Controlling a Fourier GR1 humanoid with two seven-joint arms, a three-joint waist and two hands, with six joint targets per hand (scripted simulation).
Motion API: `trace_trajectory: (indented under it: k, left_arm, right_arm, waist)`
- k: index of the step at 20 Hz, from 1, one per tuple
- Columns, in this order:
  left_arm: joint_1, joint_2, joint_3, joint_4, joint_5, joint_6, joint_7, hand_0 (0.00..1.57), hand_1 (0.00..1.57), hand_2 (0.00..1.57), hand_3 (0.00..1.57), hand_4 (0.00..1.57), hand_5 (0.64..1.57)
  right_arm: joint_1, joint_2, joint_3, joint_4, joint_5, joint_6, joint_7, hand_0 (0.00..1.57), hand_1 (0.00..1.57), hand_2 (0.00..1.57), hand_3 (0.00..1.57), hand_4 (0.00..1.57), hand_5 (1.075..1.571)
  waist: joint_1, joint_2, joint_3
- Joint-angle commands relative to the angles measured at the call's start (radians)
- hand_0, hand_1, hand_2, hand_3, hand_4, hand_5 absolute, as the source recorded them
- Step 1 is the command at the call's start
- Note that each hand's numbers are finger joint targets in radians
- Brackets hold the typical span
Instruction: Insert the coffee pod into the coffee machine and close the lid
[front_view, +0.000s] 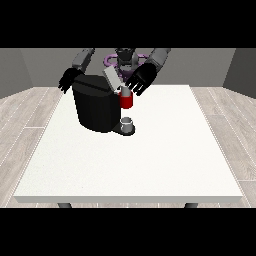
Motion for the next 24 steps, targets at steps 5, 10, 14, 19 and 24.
trace_trajectory:
  k: [5, 10, 14, 19, 24]
  left_arm:
    - [0.031, -0.003, -0.005, 0.022, -0.019, 0.01, -0.026, 1.22, 1.22, 1.27, 1.2, 0.49, 1.571]
    - [0.044, -0.028, -0.006, 0.029, -0.017, -0.016, 0.016, 1.22, 1.22, 1.27, 1.17, 0.48, 1.571]
    - [0.039, -0.003, -0.006, 0.019, -0.019, -0.032, -0.028, 1.2, 1.2, 1.23, 1.09, 0.46, 1.571]
    - [0.027, -0.008, -0.009, 0.02, -0.043, 0.008, -0.009, 1.12, 1.12, 1.16, 0.99, 0.44, 1.571]
    - [0.026, -0.008, -0.007, 0.02, -0.054, 0.025, -0.01, 1.05, 1.05, 1.12, 0.95, 0.37, 1.571]
  right_arm:
    - [0.017, 0.033, 0.035, -0.035, 0.016, -0.037, 0.016, 0.0, 0.0, 0.0, 0.0, 0.44, 1.571]
    - [0.031, -0.021, 0.0, -0.02, -0.012, 0.021, 0.03, 0.0, 0.0, 0.0, 0.0, 0.43, 1.571]
    - [0.014, -0.02, -0.02, 0.002, -0.015, 0.007, 0.012, 0.0, 0.0, 0.0, 0.0, 0.45, 1.571]
    - [0.009, 0.002, 0.012, -0.009, 0.014, -0.023, 0.037, 0.0, 0.0, 0.0, 0.0, 0.36, 1.571]
    - [-0.047, -0.038, -0.033, -0.017, -0.028, 0.007, 0.06, 0.0, 0.0, 0.0, 0.0, 0.4, 1.571]
  waist:
    - [0.002, -0.006, -0.0002]
    - [-0.003, -0.037, -0.0001]
    - [0.014, -0.003, -0.0001]
    - [0.003, -0.003, -0.0002]
    - [-0.003, 0.015, -0.0001]
